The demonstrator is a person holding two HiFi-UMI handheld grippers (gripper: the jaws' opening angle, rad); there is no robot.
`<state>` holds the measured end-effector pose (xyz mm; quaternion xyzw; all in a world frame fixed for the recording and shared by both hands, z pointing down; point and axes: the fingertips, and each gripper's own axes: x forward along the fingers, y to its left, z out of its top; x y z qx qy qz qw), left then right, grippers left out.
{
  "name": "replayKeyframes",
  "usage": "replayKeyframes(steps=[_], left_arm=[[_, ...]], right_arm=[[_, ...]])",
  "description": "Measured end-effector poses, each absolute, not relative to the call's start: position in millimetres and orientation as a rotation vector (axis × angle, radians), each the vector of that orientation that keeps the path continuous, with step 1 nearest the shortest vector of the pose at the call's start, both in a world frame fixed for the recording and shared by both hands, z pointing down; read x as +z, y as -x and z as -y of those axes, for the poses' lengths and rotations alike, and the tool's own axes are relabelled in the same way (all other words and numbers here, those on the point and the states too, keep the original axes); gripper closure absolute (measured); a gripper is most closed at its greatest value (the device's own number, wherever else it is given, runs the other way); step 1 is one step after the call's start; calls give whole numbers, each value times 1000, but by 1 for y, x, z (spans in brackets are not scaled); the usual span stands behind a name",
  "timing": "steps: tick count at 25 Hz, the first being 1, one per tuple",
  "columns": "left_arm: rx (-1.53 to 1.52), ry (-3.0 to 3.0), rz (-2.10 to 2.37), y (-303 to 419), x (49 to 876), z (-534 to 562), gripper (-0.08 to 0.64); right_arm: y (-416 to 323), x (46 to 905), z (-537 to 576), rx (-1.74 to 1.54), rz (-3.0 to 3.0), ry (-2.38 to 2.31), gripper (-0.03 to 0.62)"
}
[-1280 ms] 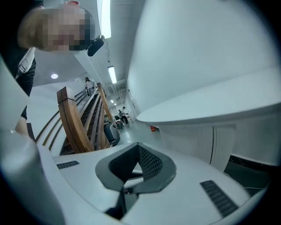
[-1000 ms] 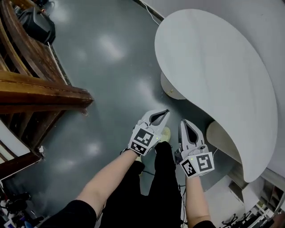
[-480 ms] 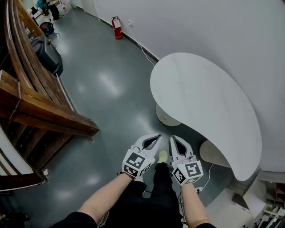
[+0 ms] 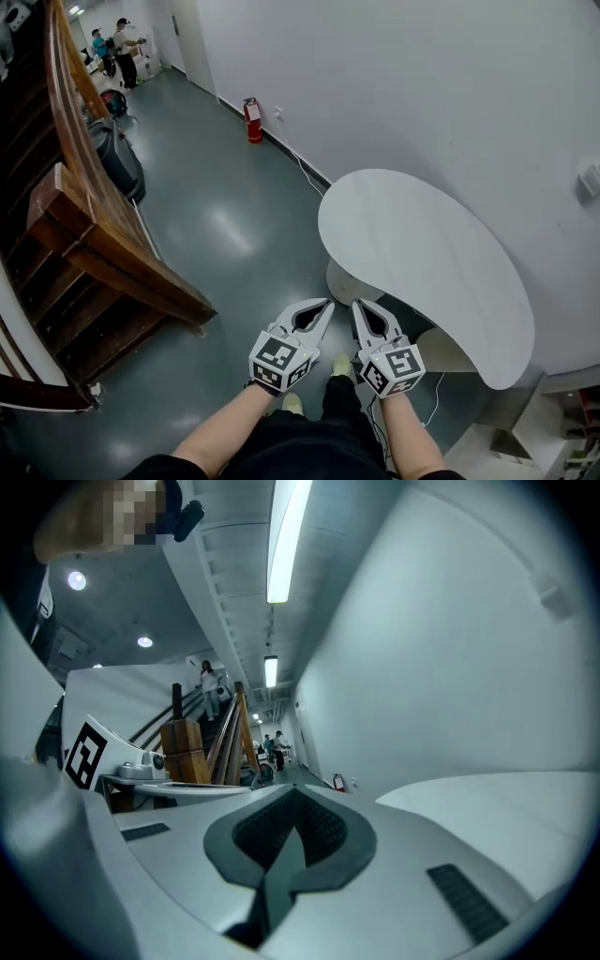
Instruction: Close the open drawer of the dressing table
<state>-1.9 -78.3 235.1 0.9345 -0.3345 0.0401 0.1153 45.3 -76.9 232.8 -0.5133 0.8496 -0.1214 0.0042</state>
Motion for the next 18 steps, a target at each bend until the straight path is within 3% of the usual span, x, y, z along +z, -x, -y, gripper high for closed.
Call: replayKeyframes(steps=[9,18], left_arm=[[49,-2796,1032,14,183,61,549],[34,-2774,1084,26,180,55,549]], right_arm=[[-28,179,58,-257,-2664,1562,578],[-21,172,54,-241,-2671,1539,578]])
